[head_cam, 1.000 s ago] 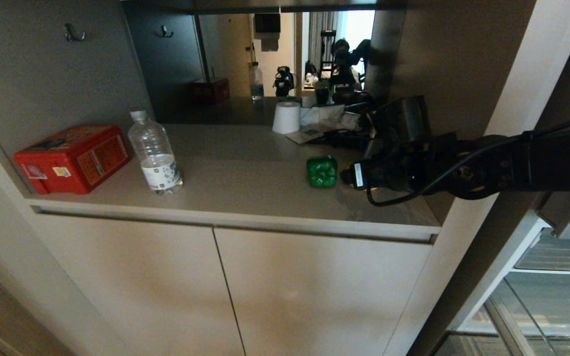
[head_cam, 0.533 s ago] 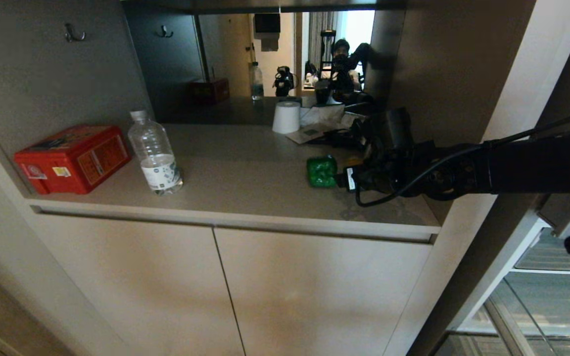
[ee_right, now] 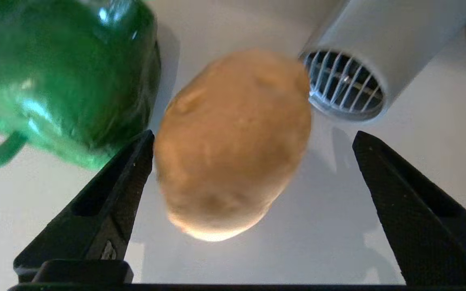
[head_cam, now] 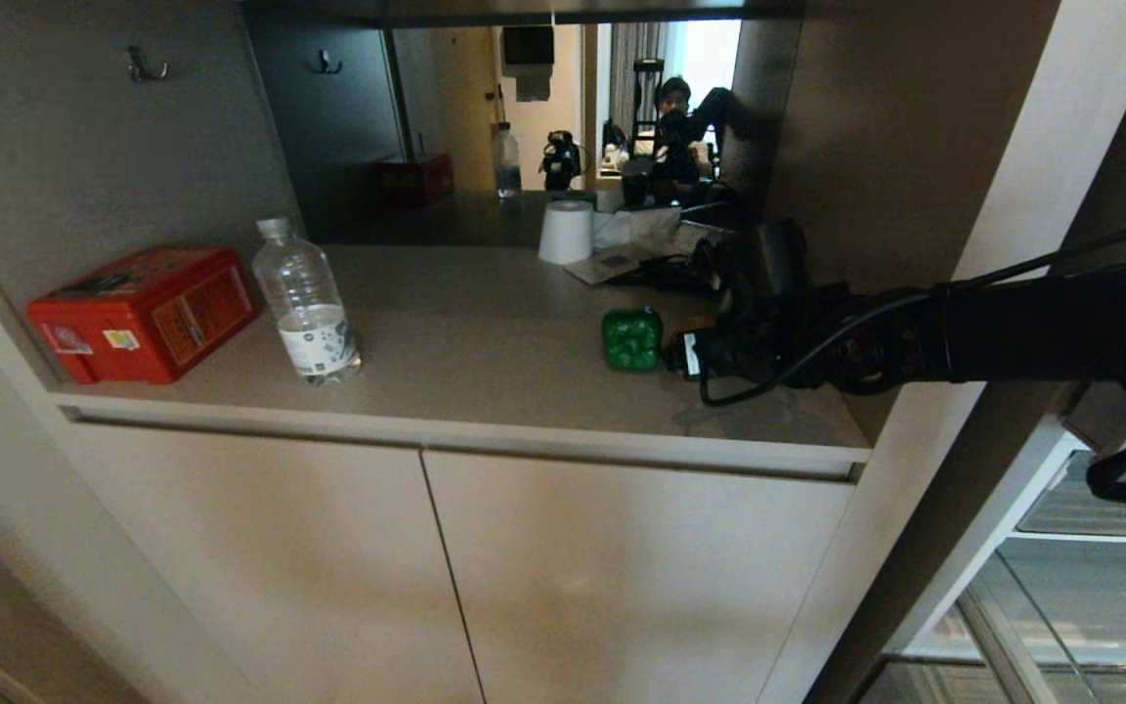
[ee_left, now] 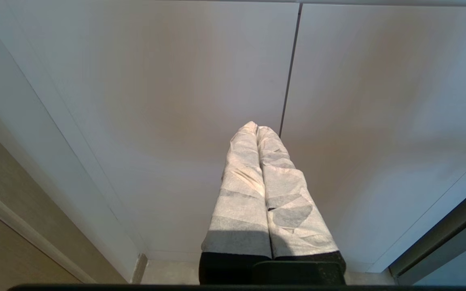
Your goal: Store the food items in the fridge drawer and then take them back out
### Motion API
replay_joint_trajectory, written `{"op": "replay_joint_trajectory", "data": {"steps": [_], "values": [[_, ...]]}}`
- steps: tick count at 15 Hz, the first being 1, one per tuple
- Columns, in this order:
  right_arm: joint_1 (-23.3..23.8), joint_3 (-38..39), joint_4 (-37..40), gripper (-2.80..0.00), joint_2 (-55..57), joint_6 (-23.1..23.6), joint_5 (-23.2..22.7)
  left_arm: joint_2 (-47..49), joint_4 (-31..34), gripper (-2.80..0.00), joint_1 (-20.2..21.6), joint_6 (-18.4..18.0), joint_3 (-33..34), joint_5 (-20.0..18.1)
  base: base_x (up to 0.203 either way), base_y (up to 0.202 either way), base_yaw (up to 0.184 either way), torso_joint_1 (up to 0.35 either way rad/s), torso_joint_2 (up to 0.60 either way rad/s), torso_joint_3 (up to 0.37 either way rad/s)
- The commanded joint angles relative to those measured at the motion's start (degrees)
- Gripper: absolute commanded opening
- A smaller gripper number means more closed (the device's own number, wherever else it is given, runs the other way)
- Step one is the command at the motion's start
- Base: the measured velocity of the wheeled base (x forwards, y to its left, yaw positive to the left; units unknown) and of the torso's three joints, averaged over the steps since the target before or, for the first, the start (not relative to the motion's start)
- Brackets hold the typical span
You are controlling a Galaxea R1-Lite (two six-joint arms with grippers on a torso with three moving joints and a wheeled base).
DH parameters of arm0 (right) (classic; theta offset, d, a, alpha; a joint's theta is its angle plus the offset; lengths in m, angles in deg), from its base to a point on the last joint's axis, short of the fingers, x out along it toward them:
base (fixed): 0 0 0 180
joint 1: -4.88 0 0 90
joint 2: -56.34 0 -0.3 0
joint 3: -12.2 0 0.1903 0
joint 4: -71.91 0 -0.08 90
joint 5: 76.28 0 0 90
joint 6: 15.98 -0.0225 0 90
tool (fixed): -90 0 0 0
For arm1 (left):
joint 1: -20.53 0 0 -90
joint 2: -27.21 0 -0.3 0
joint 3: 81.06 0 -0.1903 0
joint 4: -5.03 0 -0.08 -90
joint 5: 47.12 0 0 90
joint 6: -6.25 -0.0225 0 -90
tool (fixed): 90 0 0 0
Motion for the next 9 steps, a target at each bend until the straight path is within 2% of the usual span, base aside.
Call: {"op": "replay_joint_trajectory", "data": {"steps": [1,9], "values": [[-0.09,-1.40,0.02,0.00,0.34,0.11,0.16,0.06,0.02,-2.80,0.01,-0.03,0.00,0.02,0.000,0.000,0.000,0.000,0.00,0.000],[-0.35,-3.74,0.15,0.00,2.29,0.21,0.63,0.00,0.02,-2.80,0.01,-0.07,0.00,0.02,0.000,0.000,0.000,0.000,0.00,0.000]]}}
